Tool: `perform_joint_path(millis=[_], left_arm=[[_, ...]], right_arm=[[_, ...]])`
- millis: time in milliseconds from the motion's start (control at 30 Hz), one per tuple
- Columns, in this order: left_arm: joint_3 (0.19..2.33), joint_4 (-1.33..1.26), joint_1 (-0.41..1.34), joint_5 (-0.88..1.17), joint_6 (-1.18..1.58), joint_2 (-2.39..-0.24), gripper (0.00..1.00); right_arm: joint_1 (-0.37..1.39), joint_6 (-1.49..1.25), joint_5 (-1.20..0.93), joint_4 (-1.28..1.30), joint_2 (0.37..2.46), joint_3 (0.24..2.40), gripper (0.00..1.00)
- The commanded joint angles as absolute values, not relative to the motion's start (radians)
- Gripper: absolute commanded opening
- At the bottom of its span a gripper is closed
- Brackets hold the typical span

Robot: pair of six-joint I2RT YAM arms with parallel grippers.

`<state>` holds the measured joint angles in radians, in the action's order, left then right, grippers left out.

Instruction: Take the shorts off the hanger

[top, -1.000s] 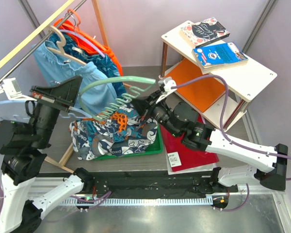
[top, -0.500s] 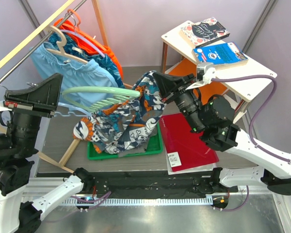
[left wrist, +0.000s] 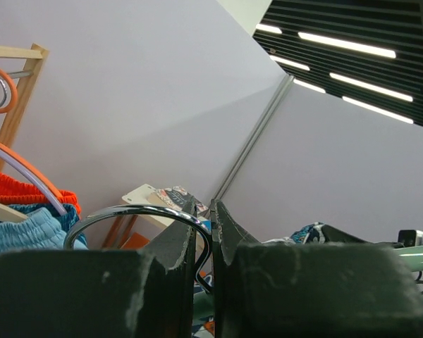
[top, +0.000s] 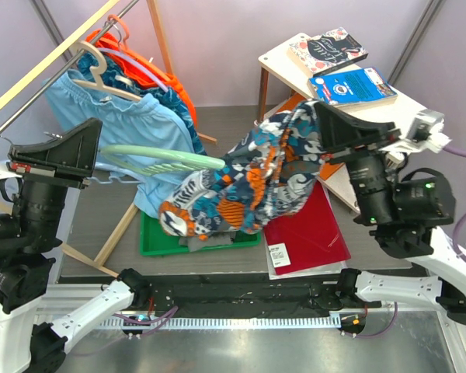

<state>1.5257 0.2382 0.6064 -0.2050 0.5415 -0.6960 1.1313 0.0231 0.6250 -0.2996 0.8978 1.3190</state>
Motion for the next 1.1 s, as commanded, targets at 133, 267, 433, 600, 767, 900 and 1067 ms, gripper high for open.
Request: perform_joint_path(millis=[133,267,433,600,767,900,1067], left_arm=[[1.526,0.207,0.601,-0.213,0.523,-0.689,0.01],[1.523,0.207,0.601,-0.213,0.532,-0.687,0.01],[1.522,0.21,0.601,-0.209,0.54,-0.684,0.01],[1.529,0.219,0.601,-0.221,0.529,-0.673,0.01],[1.539,0.232,0.601,-0.23,0.522,-0.667,0.0],[1.543,0.239,0.601,-0.232,0.52,-0.669,0.01],[1.539,0.238,0.601,-0.232,0.518,-0.667,0.0]], right_arm=[[1.131,0.069,0.677,-0.374,0.833,1.305,0.01],[1.131,0.042,0.634,-0.376,0.9,1.33,0.01],[1.131,-0.041,0.543,-0.397,1.032,1.388,0.01],[1.131,-0.182,0.407,-0.437,1.237,1.503,0.01],[1.132,-0.333,0.27,-0.472,1.394,1.612,0.01],[1.131,-0.377,0.233,-0.482,1.456,1.648,0.01],[1.128,-0.377,0.265,-0.488,1.433,1.571,0.01]])
